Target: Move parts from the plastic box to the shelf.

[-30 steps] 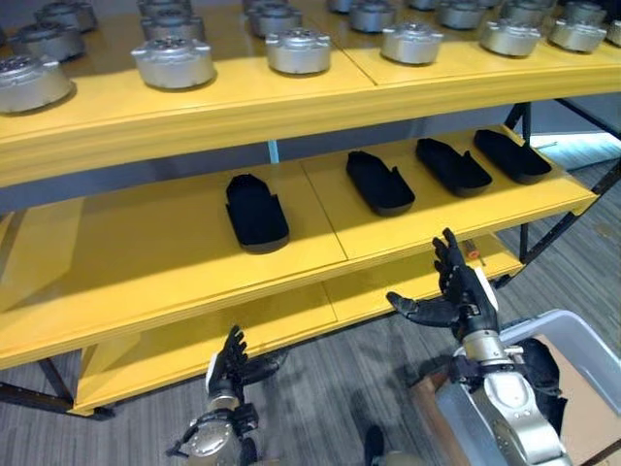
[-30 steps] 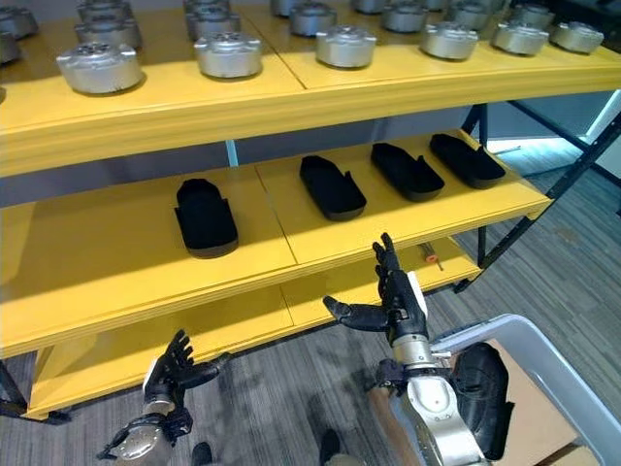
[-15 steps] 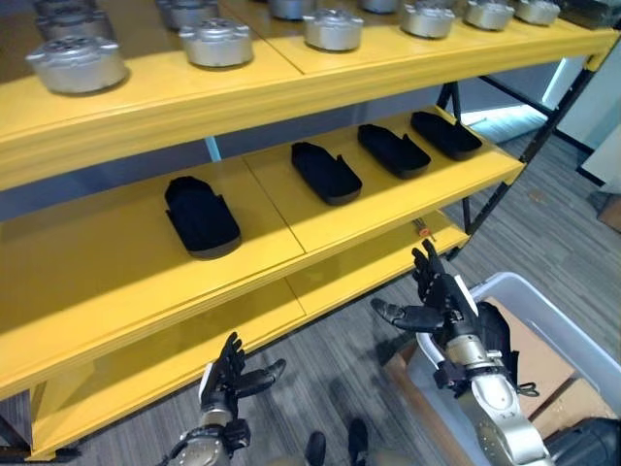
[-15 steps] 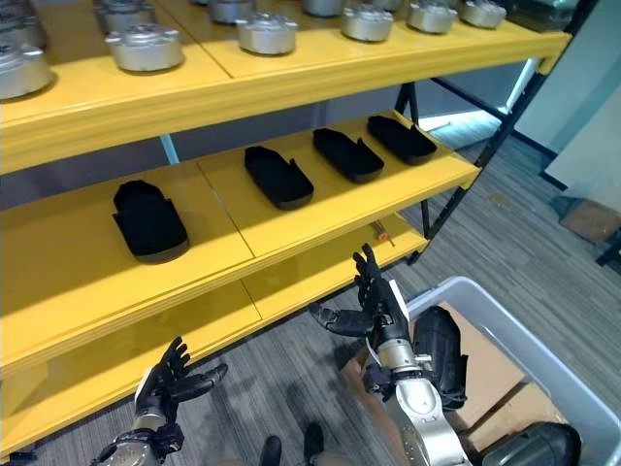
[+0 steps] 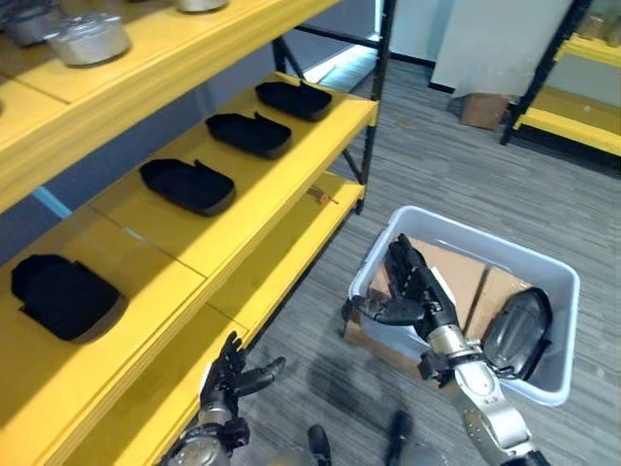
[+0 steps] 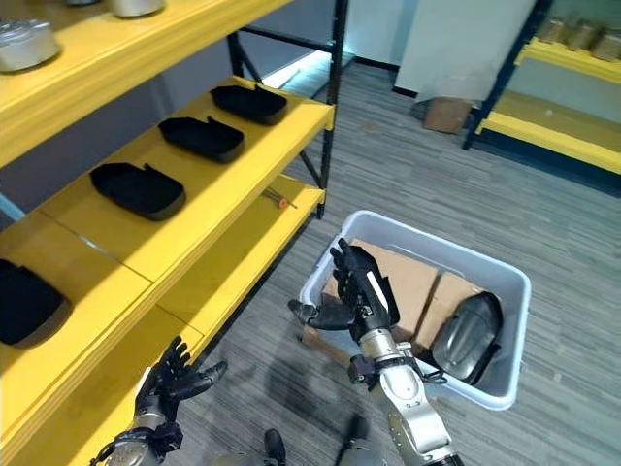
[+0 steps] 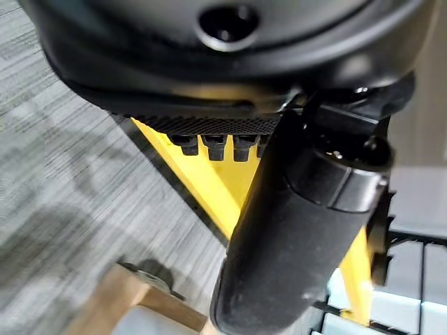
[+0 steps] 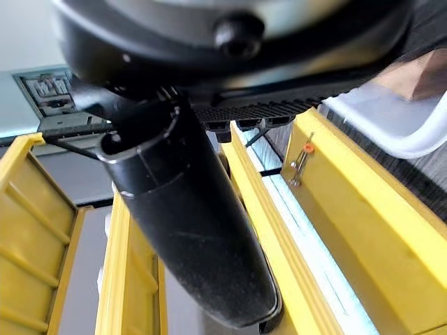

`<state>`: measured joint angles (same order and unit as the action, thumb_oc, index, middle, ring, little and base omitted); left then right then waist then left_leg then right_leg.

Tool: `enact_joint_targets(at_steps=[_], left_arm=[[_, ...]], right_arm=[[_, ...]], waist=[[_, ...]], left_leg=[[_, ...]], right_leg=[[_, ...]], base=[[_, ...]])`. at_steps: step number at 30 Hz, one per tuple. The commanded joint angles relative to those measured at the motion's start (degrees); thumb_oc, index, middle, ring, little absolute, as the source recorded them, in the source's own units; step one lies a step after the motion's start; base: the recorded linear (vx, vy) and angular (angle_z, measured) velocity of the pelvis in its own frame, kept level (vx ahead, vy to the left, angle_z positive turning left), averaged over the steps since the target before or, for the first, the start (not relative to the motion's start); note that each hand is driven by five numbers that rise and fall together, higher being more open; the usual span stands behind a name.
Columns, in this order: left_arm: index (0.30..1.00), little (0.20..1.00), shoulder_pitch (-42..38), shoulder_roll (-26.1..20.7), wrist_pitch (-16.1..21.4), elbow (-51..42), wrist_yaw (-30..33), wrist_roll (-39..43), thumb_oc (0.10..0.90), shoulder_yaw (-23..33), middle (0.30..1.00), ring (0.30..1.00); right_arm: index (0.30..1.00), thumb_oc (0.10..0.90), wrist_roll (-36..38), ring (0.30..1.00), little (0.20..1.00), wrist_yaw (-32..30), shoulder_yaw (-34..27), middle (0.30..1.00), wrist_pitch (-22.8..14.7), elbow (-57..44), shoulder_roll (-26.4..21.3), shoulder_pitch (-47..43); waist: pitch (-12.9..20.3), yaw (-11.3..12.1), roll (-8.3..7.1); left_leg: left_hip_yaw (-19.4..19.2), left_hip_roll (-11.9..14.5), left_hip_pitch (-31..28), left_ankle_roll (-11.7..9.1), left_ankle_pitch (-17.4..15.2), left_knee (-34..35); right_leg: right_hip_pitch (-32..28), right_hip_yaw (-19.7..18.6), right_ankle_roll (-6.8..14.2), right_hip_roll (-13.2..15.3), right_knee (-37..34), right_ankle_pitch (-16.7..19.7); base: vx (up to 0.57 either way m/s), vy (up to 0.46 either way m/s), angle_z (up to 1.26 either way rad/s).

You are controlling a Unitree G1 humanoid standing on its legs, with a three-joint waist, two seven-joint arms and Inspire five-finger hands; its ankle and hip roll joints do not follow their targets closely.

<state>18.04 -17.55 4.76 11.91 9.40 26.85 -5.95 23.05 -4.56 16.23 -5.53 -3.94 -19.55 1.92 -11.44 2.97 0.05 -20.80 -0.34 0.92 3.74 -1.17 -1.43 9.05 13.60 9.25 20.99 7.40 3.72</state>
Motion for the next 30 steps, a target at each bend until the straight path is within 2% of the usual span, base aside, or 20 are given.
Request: enact_joint_targets(at_steps=[1,2,4,5,9,13,14,15,16,17,18,19,20,21,22,23,24,25,26,30], left_arm=[[1.0,1.0,-0.97,-1.08,3.81,-6.03,0.03,1.34,0.9,1.95,1.0,1.0],[1.0,1.0,-1.78,-1.09,3.85,-5.73,0.02,1.99,0.9,1.87,1.0,1.0],[1.0,1.0,-1.8,-1.09,3.87,-5.69,0.02,2.0,0.9,1.85,1.0,1.0],[1.0,1.0,-3.64,-1.69,3.59,-5.37,0.27,1.41,0.9,1.14,1.0,1.0],[1.0,1.0,-6.11,-2.03,3.23,-4.65,0.49,0.62,0.9,-0.24,1.0,1.0],[1.0,1.0,-4.97,-1.36,2.96,-5.16,0.03,0.39,0.9,0.16,1.0,1.0],[1.0,1.0,-4.51,-1.26,2.93,-5.22,0.03,0.32,0.9,0.34,1.0,1.0],[1.0,1.0,-3.99,-1.03,3.09,-5.49,-0.1,0.29,0.9,0.56,1.0,1.0],[1.0,1.0,-3.99,-1.03,3.09,-5.48,-0.1,0.29,0.9,0.57,1.0,1.0],[1.0,1.0,-3.63,-0.9,3.34,-5.44,-0.11,0.38,0.9,0.61,1.0,1.0],[1.0,1.0,-3.1,-0.84,3.26,-5.89,-0.51,0.47,0.9,0.55,1.0,1.0],[1.0,1.0,-3.07,-0.84,3.25,-5.9,-0.52,0.47,0.9,0.56,1.0,1.0],[1.0,1.0,-2.45,-1.09,3.14,-5.76,-0.93,0.54,0.9,0.77,1.0,1.0],[1.0,1.0,-1.86,-1.87,3.7,-5.61,-1.01,-0.33,0.9,0.14,1.0,1.0],[1.0,1.0,-1.91,-1.86,3.74,-5.56,-1.0,-0.35,0.9,0.12,1.0,1.0],[1.0,1.0,-1.64,-1.85,3.75,-5.35,-1.52,-0.58,0.9,0.39,1.0,1.0],[1.0,1.0,-1.95,-2.21,3.8,-4.82,-1.57,-1.03,0.9,0.0,1.0,1.0],[1.0,1.0,-2.8,-2.62,3.86,-4.57,-1.91,-1.14,0.9,-0.69,1.0,1.0],[1.0,1.0,-2.87,-2.6,3.9,-4.51,-1.92,-1.14,0.9,-0.72,1.0,1.0],[1.0,1.0,-4.48,-5.14,4.8,-5.47,-1.88,-1.69,0.9,-0.21,1.0,1.0]], right_arm=[[1.0,0.9,-0.79,1.0,1.0,-0.21,-3.0,1.0,-4.35,-6.28,0.09,-3.94],[1.0,0.9,-0.36,1.0,1.0,-0.42,-3.53,1.0,-4.42,-6.92,-0.57,-3.78],[1.0,0.9,-0.35,1.0,1.0,-0.42,-3.55,1.0,-4.4,-6.95,-0.58,-3.76],[1.0,0.9,-0.92,1.0,1.0,-0.74,-4.57,1.0,-4.87,-7.74,-1.67,-3.54],[1.0,0.9,-0.79,1.0,1.0,-1.64,-6.06,1.0,-5.64,-8.97,-2.33,-2.47],[1.0,0.9,0.98,1.0,1.0,-0.93,-6.51,1.0,-5.92,-9.86,-2.92,-0.44],[1.0,0.9,1.15,1.0,1.0,-0.65,-6.49,1.0,-5.99,-9.99,-3.11,-0.5],[1.0,0.9,1.02,1.0,1.0,-0.28,-6.46,1.0,-6.02,-10.06,-3.69,-0.86],[1.0,0.9,1.02,1.0,1.0,-0.28,-6.45,1.0,-6.02,-10.05,-3.69,-0.86],[1.0,0.9,0.79,1.0,1.0,-0.1,-6.61,1.0,-6.31,-10.04,-4.4,-1.07],[1.0,0.9,0.63,1.0,1.0,-0.03,-7.34,1.0,-6.64,-10.04,-5.27,-1.74],[1.0,0.9,0.63,1.0,1.0,-0.02,-7.33,1.0,-6.64,-10.04,-5.27,-1.73],[1.0,0.9,0.1,1.0,1.0,-0.27,-8.07,1.0,-6.91,-9.77,-6.05,-2.81],[1.0,0.9,-1.87,1.0,1.0,-1.66,-8.63,1.0,-7.68,-8.02,-7.1,-4.97],[1.0,0.9,-1.91,1.0,1.0,-1.7,-8.61,1.0,-7.75,-7.91,-7.09,-5.04],[1.0,0.9,-2.87,1.0,1.0,-1.44,-9.17,1.0,-7.28,-8.08,-7.09,-4.64],[1.0,0.9,-4.54,1.0,1.0,-1.53,-8.92,1.0,-7.31,-7.75,-7.24,-5.13],[1.0,0.9,-5.98,1.0,1.0,-1.69,-9.4,1.0,-7.26,-7.51,-7.51,-5.52],[1.0,0.9,-6.01,1.0,1.0,-1.7,-9.42,1.0,-7.26,-7.51,-7.53,-5.54],[1.0,0.9,-10.1,1.0,1.0,-2.49,-8.3,1.0,-6.78,-6.08,-9.06,-10.81]], waist=[[1.21,0.6,-1.92],[1.83,0.22,-2.5],[1.82,0.17,-2.45],[1.92,-0.6,-2.8],[1.69,-2.34,-3.29],[0.0,-2.76,-3.12],[-0.87,-2.32,-3.35],[-1.86,-1.63,-3.68],[-1.78,-1.7,-3.7],[-3.11,-0.46,-4.01],[-4.38,0.26,-4.72],[-4.23,0.22,-4.81],[-4.19,0.56,-4.95],[-4.21,2.37,-4.52],[-4.29,2.43,-4.53],[-4.18,2.38,-4.47],[-3.97,2.2,-4.31],[-3.88,1.38,-3.76],[-3.94,1.47,-3.76],[-5.43,1.63,-4.36]], left_leg=[[13.42,0.22,-2.45,-2.04,-1.7,2.0],[13.43,1.96,-2.58,-3.14,-1.46,2.05],[13.5,2.03,-2.59,-3.18,-1.46,2.06],[13.7,4.13,-2.81,-4.7,-1.2,1.91],[13.28,8.49,-2.17,-7.36,-0.81,0.35],[13.38,12.58,1.41,-9.17,1.35,-11.14],[14.95,12.06,3.11,-9.02,2.06,-15.4],[17.43,10.21,5.54,-8.6,2.85,-20.45],[17.48,10.18,5.65,-8.59,2.88,-20.46],[20.55,7.53,8.25,-8.38,3.33,-24.81],[22.23,5.97,12.29,-7.5,2.14,-21.31],[22.19,5.87,12.31,-7.46,2.22,-21.12],[22.39,6.55,12.54,-7.18,1.51,-14.8],[25.42,9.02,14.75,-8.74,7.73,-3.35],[25.35,9.08,14.38,-8.82,8.02,-2.77],[25.16,9.1,12.53,-8.73,6.13,-2.92],[24.71,8.85,11.82,-8.76,5.79,-2.5],[22.75,8.76,11.2,-8.88,5.52,-1.74],[22.65,8.76,11.07,-8.87,5.54,-1.63],[18.47,6.33,10.03,-6.83,3.74,-1.46]], right_leg=[[-3.36,3.93,0.59,-5.29,-4.58,4.68],[-3.71,4.79,0.21,-6.7,-5.5,4.16],[-3.81,4.9,0.17,-6.77,-5.6,4.19],[-4.79,6.22,-0.24,-8.13,-6.28,3.37],[-5.4,7.89,-1.65,-10.79,-6.8,1.37],[-6.03,7.19,-4.47,-14.39,-7.0,-1.22],[-6.36,6.54,-5.12,-14.96,-7.17,-1.46],[-6.49,5.74,-5.72,-15.27,-7.43,-1.59],[-6.42,5.79,-5.72,-15.25,-7.42,-1.59],[-6.56,4.89,-5.99,-15.4,-7.79,-1.67],[-6.3,3.97,-5.38,-15.13,-8.7,-1.5],[-6.18,3.96,-5.34,-15.02,-8.7,-1.52],[-5.95,2.97,-4.52,-15.11,-9.46,-1.5],[-6.29,1.08,-3.27,-15.33,-10.07,-1.32],[-6.36,1.04,-3.31,-15.36,-10.06,-1.36],[-6.84,0.22,-3.09,-15.09,-9.76,-1.9],[-7.0,-0.09,-2.88,-14.83,-9.83,-1.69],[-6.85,0.04,-2.68,-14.14,-9.43,-1.64],[-6.85,-0.05,-2.66,-14.11,-9.36,-1.68],[-3.33,-3.2,-1.22,-11.23,-8.37,0.52]], base=[[0.21,-0.357,0.09],[0.17,-0.281,0.26],[0.11,-0.174,0.2],[0.16,-0.266,-0.27],[0.15,-0.277,0.0],[0.11,-0.234,-0.1],[0.06,-0.157,-0.14],[0.04,-0.095,-0.14],[0.01,-0.059,-0.34],[0.01,-0.03,-0.67],[0.01,-0.028,-0.75],[0.07,0.05,-0.53],[0.22,0.234,-0.38],[0.22,0.228,-0.35],[0.22,0.216,-0.52],[0.09,0.104,-0.61],[0.1,0.213,-0.71],[0.05,0.172,-0.77],[0.02,0.282,-0.51],[-0.03,0.243,-0.46]])
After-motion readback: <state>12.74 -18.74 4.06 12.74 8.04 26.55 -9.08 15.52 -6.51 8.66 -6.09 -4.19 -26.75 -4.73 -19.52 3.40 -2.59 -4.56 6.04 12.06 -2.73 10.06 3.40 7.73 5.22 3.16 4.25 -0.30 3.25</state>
